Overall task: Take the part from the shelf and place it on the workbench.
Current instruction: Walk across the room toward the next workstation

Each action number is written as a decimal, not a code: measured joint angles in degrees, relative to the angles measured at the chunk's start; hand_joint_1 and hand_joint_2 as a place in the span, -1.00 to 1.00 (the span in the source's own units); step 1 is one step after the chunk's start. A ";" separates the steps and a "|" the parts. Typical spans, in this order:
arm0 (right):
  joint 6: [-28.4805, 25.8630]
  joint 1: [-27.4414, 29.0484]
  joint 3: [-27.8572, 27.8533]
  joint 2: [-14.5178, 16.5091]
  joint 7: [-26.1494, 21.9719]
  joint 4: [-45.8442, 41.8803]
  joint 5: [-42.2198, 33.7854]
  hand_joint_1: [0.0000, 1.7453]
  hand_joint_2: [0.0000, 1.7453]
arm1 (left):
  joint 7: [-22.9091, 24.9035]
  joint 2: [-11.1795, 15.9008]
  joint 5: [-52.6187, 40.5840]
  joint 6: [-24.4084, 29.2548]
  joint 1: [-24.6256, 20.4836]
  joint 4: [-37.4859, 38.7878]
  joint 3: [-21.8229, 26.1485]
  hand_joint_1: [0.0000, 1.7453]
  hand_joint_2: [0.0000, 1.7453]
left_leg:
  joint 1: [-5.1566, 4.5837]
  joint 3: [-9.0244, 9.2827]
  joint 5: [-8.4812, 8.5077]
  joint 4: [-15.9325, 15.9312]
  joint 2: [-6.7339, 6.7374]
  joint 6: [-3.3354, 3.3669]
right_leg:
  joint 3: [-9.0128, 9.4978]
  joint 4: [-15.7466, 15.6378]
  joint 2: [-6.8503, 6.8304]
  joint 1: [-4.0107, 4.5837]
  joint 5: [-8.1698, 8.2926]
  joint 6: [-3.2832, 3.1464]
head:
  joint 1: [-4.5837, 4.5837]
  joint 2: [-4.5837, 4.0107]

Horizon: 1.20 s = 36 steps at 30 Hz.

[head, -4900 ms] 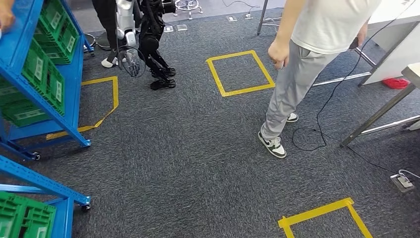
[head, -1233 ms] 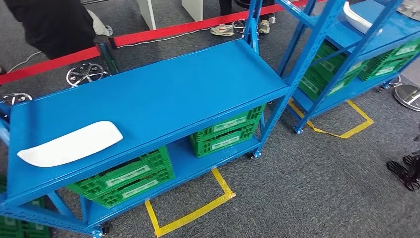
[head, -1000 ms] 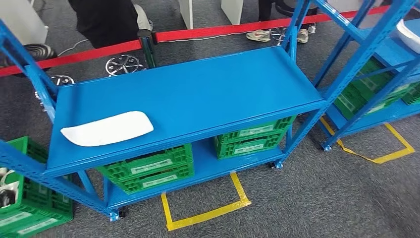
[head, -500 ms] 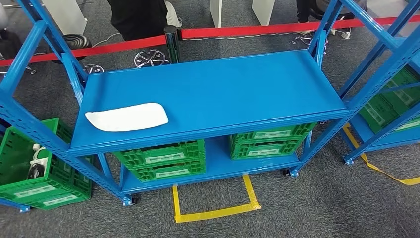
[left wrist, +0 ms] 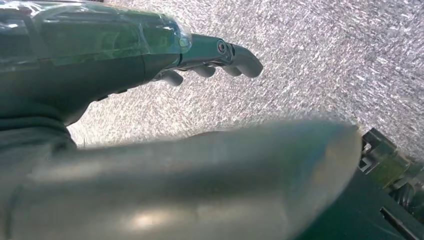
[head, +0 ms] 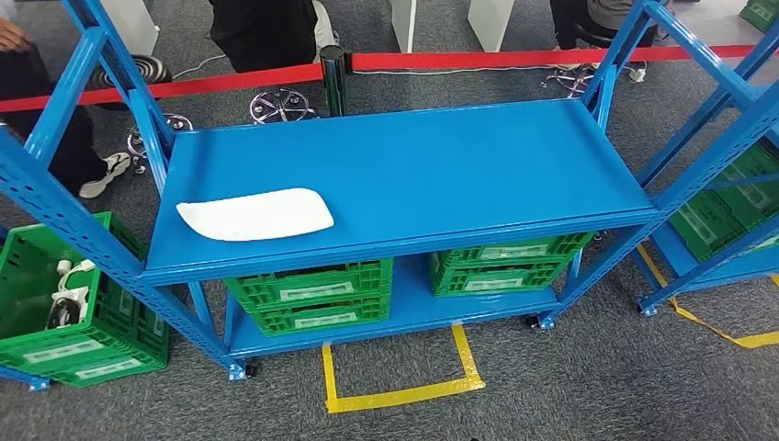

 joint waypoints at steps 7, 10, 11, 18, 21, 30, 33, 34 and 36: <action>-2.98 0.05 -0.08 0.70 -1.88 0.00 -1.86 -1.00 1.00 | -0.30 -0.01 1.11 0.42 0.02 0.00 0.01 -1.00 1.00 | 0.04 0.02 -0.04 0.03 -0.20 0.07 | 0.04 -0.05 -0.02 0.01 -0.12 0.74 | -0.02 0.00; -3.42 0.05 -0.08 0.90 -1.97 0.01 -1.95 -1.00 1.00 | -0.43 0.01 1.72 0.32 0.03 0.00 0.05 -1.00 1.00 | 0.08 0.04 -0.04 0.00 -0.26 0.06 | 0.04 -0.03 -0.03 0.05 -0.16 0.79 | -0.02 0.00; -3.48 0.05 -0.08 0.96 -1.96 0.01 -1.99 -1.00 1.00 | -0.34 0.01 2.01 0.18 0.03 0.00 0.10 -1.00 1.00 | 0.08 0.04 -0.04 -0.02 -0.26 0.06 | 0.04 -0.02 -0.03 0.06 -0.17 0.80 | -0.01 0.00; -2.53 1.35 -1.72 1.61 -1.90 -0.07 -1.92 -1.00 1.00 | 0.31 0.15 2.38 -3.15 1.13 -0.02 3.48 -1.00 1.00 | 0.09 0.06 -0.05 -0.08 -0.33 0.06 | 0.05 0.05 -0.10 0.07 -0.28 0.69 | 0.00 0.00; -1.48 2.54 -3.73 2.14 -2.39 -0.24 -1.54 -1.00 1.00 | -0.48 0.25 0.90 -5.27 1.72 -0.27 7.33 -1.00 1.00 | 0.09 0.06 -0.06 -0.11 -0.32 0.04 | 0.07 0.06 -0.13 0.07 -0.31 0.64 | -0.02 0.00; 1.43 5.71 -10.89 3.19 -4.13 -1.74 -0.35 -1.00 1.00 | -2.49 0.67 -3.19 -11.34 4.21 -1.89 20.21 -1.00 1.00 | 0.08 0.10 -0.09 -0.12 -0.03 0.03 | 0.08 0.06 -0.12 0.07 -0.32 0.63 | -0.02 0.00; 2.38 6.89 -13.94 3.55 -4.72 -2.47 0.06 -1.00 1.00 | -3.17 0.79 -4.60 -13.45 5.67 -2.68 25.51 -1.00 1.00 | 0.08 0.13 -0.10 -0.13 0.05 0.04 | 0.08 0.06 -0.10 0.07 -0.33 0.62 | -0.02 0.00; 2.69 7.27 -15.02 3.65 -4.92 -2.72 0.18 -1.00 1.00 | -3.40 0.83 -5.07 -14.16 6.17 -2.95 27.31 -1.00 1.00 | 0.08 0.13 -0.10 -0.14 0.06 0.04 | 0.08 0.05 -0.10 0.07 -0.33 0.61 | -0.02 0.00; 3.29 7.94 -17.08 3.86 -5.25 -3.19 0.36 -1.00 1.00 | -3.82 0.92 -5.97 -15.48 7.11 -3.44 30.64 -1.00 1.00 | 0.08 0.14 -0.10 -0.14 0.07 0.04 | 0.07 0.05 -0.10 0.07 -0.34 0.59 | -0.02 0.00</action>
